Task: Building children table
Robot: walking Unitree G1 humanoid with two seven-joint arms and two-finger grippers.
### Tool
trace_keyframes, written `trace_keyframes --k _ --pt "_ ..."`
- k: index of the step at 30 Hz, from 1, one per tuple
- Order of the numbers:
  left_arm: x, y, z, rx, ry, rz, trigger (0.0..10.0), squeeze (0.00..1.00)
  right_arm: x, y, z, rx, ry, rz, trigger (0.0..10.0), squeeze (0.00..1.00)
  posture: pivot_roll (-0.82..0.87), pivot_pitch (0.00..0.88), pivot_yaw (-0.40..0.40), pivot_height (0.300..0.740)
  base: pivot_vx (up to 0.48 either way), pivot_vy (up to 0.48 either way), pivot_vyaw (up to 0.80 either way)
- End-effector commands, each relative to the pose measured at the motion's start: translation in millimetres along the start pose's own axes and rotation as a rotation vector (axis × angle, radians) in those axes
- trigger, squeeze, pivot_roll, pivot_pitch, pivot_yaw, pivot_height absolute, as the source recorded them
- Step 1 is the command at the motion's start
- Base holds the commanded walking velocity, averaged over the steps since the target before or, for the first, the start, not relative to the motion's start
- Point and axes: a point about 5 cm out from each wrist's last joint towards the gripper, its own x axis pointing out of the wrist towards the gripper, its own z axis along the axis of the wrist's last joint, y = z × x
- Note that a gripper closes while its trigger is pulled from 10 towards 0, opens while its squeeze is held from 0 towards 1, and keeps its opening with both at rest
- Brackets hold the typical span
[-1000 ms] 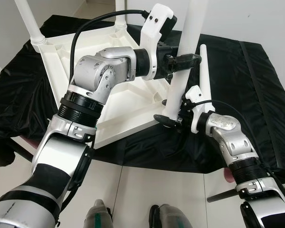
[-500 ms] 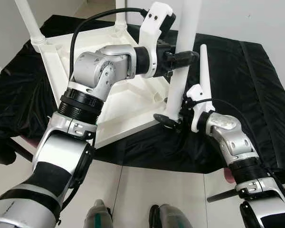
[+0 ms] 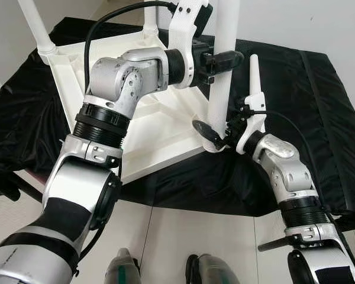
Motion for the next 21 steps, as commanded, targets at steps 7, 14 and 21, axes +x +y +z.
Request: trace_keyframes --k 7,14,21 --pt "5.5 -5.9 3.2 0.014 -0.001 -0.023 10.0 0.0 -1.5 -3.4 6.0 0.035 -0.005 -0.026 10.0 0.0 -0.06 0.052 -0.008 0.74 0.0 0.0 0.0" --pt "5.7 -6.7 1.3 0.017 0.004 -0.026 10.0 0.0 -2.2 -6.3 9.3 0.045 0.013 -0.035 10.0 0.0 -0.06 0.044 -0.015 0.74 0.0 0.0 0.0" --pt "6.3 -7.8 -0.5 0.02 0.007 -0.03 10.0 0.0 -1.6 -5.7 12.8 0.041 0.015 -0.03 4.3 0.0 -0.06 0.041 -0.017 0.74 0.0 0.0 0.0"
